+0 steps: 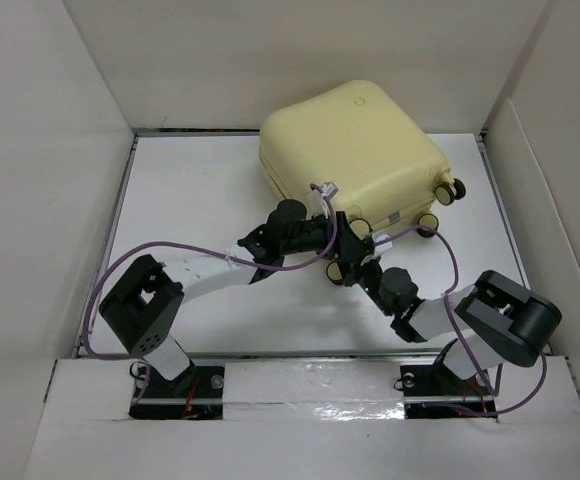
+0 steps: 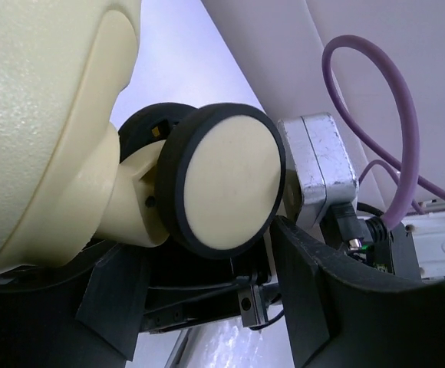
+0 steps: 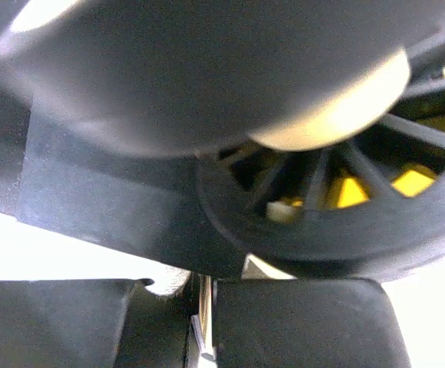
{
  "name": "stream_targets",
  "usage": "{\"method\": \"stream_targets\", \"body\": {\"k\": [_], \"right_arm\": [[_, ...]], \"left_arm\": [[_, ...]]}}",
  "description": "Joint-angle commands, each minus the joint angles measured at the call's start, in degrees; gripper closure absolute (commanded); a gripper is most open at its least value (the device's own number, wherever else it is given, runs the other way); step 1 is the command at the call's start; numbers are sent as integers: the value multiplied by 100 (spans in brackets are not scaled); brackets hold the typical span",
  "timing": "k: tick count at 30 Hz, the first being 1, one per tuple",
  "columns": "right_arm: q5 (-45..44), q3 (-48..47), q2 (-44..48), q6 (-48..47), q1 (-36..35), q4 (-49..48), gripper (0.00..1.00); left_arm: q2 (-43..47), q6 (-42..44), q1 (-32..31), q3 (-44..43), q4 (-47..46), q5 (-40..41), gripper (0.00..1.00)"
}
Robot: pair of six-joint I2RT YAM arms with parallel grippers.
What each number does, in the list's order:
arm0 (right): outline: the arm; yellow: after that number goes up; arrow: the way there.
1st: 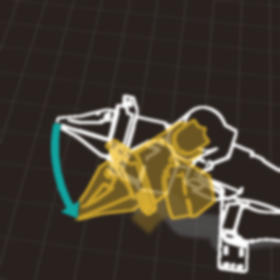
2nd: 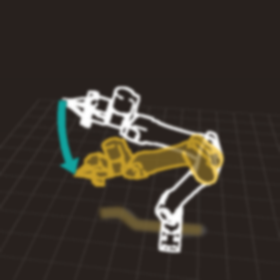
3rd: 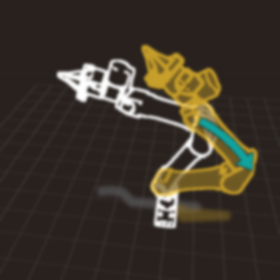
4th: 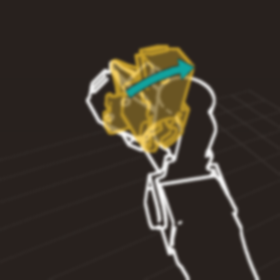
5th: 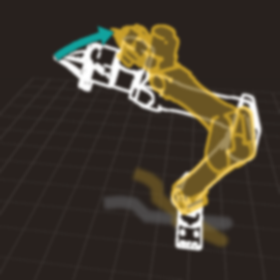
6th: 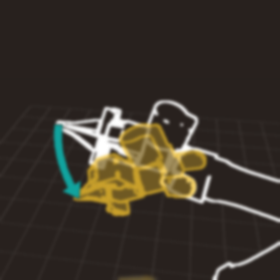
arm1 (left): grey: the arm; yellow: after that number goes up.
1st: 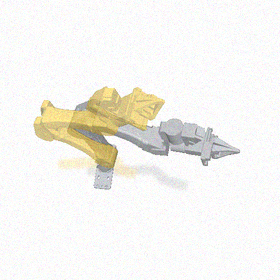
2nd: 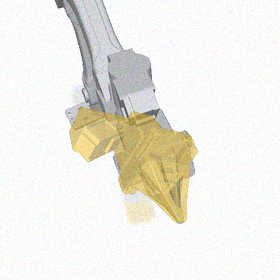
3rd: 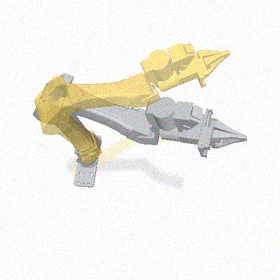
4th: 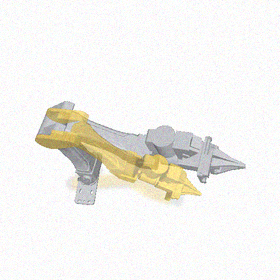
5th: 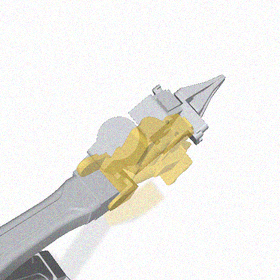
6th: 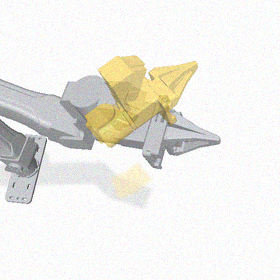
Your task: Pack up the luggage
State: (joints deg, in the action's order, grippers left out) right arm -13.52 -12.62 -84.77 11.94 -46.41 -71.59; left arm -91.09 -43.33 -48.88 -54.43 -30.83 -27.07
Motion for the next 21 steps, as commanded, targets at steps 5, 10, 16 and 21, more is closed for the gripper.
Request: {"method": "stream_targets", "body": {"k": [5,10,16,21], "right_arm": [[1054,-268,285,440,-122,-2800,100],[333,260,602,519,-122,-2632,100],[-158,208,1147,361,-465,-1430,100],[-450,111,1244,370,-650,-1235,100]], "left_arm": [[1065,-53,-140,599,-512,-801,42],[2199,175,-86,1435,119,584,45],[2245,764,-34,945,1244,1178,46],[1622,826,-34,672,1114,1204,54]]}}
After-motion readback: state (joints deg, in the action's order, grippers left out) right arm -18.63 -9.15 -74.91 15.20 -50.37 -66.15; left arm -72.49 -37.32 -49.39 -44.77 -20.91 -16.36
